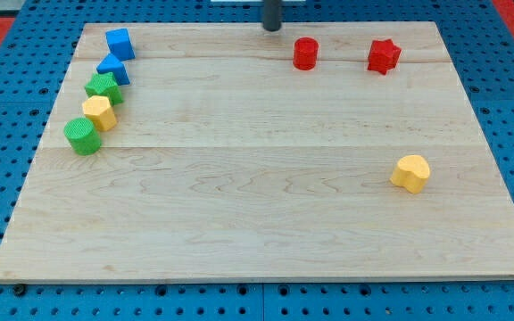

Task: Move the red circle diagonally below to the green circle

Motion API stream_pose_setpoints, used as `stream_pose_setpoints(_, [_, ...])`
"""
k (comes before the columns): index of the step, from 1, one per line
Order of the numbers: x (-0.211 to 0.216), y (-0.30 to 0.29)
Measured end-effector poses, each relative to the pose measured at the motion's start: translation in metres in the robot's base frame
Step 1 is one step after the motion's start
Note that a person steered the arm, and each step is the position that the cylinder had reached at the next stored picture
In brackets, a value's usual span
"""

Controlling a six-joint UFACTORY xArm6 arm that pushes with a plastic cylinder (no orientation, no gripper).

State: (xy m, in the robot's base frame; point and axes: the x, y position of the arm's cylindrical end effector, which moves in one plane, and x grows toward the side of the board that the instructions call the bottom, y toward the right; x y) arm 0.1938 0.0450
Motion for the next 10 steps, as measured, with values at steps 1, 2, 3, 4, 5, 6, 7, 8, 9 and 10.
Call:
stream_pose_setpoints(1, [0.000,0.012])
stream_pose_setpoints(2, [0.000,0.012])
stream_pose_setpoints(3, [0.012,0.046])
stream_pose_setpoints(4, [0.021,0.096])
stream_pose_setpoints(5, [0.045,0.062])
stream_pose_setpoints(6, [0.101,0.006])
stream_pose_setpoints(7, [0.147,-0.048])
stream_pose_setpoints(8, [0.149,-0.073])
stream_pose_setpoints(9, [0.146,-0.118])
stream_pose_setpoints(10, [0.203,-0.181])
